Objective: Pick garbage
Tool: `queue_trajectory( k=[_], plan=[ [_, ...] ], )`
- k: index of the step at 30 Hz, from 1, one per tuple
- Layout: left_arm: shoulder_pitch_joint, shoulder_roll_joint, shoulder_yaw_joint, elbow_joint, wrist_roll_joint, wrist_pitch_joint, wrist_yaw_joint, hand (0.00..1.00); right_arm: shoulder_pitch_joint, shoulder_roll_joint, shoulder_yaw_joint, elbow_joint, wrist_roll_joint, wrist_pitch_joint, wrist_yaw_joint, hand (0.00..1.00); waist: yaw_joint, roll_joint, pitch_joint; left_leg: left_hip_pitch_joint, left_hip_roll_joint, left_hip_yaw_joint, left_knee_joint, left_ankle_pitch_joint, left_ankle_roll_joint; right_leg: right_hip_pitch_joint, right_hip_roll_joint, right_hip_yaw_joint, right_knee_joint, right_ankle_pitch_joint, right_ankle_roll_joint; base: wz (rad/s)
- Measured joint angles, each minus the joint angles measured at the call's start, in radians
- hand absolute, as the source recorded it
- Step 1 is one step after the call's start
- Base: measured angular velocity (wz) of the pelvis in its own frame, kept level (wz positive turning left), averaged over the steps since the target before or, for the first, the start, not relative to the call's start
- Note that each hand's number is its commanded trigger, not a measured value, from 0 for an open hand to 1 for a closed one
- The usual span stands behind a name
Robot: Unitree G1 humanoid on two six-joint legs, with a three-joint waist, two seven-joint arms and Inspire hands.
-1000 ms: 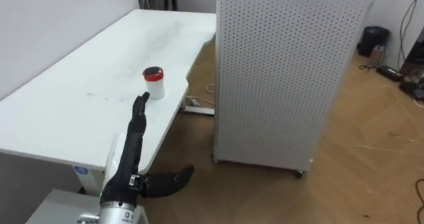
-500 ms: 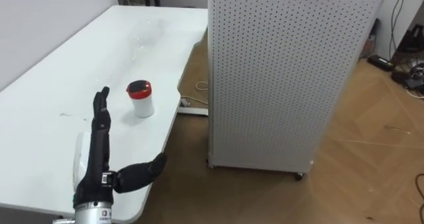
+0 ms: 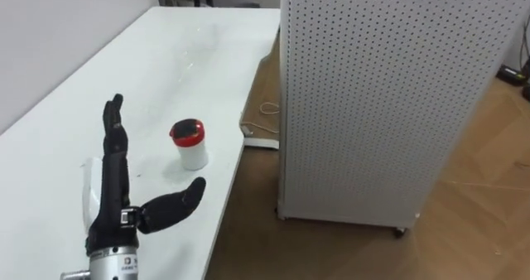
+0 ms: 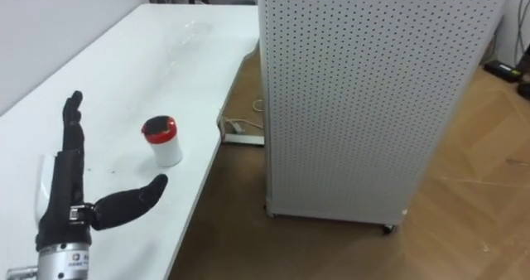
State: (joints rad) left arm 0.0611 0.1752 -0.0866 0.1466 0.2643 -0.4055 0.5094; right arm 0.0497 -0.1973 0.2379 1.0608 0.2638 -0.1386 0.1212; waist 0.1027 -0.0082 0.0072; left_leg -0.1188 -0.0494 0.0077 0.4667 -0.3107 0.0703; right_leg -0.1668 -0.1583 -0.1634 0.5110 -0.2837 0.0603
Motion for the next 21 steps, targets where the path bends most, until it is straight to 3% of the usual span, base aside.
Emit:
queue_trajectory(
  k=[3, 7, 10, 17, 20, 21],
  plan=[
    [0.01, 0.002, 0.0, 0.0, 0.0, 0.0, 0.003, 0.0, -0.014, -0.003, 0.006, -0.001, 0.001, -0.001, 0.003, 1.0, 0.009, -0.002, -0.0002, 0.031, 0.021, -0.023, -0.055, 0.014, -0.022, 0.056, 0.04, -0.014, -0.081, 0.023, -0.017, 0.08],
    [0.03, 0.003, 0.004, 0.0, 0.0, 0.021, 0.003, 0.0, -0.013, -0.003, 0.013, -0.003, -0.009, 0.002, 0.023, 1.0, 0.009, -0.019, 0.0012, 0.064, 0.042, -0.029, -0.108, 0.021, -0.034, 0.109, 0.07, -0.032, -0.168, 0.042, -0.025, 0.03],
    [0.046, 0.003, 0.003, 0.0, 0.0, 0.029, 0.002, 0.0, -0.009, -0.003, 0.013, -0.004, -0.014, 0.009, 0.029, 1.0, 0.003, -0.027, 0.0028, 0.082, 0.043, -0.036, -0.132, 0.024, -0.038, 0.131, 0.074, -0.036, -0.197, 0.045, -0.024, 0.02],
    [0.073, 0.003, 0.001, 0.0, -0.043, 0.04, 0.008, 0.0, 0.009, -0.007, 0.004, -0.055, -0.043, 0.009, 0.065, 1.0, -0.027, -0.039, -0.0028, 0.131, 0.042, -0.042, -0.161, 0.024, -0.038, 0.2, 0.079, -0.05, -0.267, 0.049, -0.017, 0.02],
    [0.073, 0.002, 0.002, 0.009, -0.082, 0.042, 0.01, 0.0, 0.026, -0.008, 0.008, -0.087, -0.051, 0.009, 0.067, 1.0, -0.025, -0.043, -0.0011, 0.139, 0.037, -0.032, -0.13, 0.024, -0.039, 0.24, 0.073, -0.017, -0.298, 0.055, -0.02, 0.01],
    [0.069, 0.002, 0.0, 0.024, -0.115, 0.043, 0.008, 0.0, 0.029, -0.006, 0.017, -0.091, -0.05, 0.009, 0.065, 1.0, -0.028, -0.065, 0.0167, 0.084, 0.024, -0.001, -0.025, 0.01, -0.053, 0.281, 0.054, 0.073, -0.331, 0.062, -0.019, 0.24]
  ],
)
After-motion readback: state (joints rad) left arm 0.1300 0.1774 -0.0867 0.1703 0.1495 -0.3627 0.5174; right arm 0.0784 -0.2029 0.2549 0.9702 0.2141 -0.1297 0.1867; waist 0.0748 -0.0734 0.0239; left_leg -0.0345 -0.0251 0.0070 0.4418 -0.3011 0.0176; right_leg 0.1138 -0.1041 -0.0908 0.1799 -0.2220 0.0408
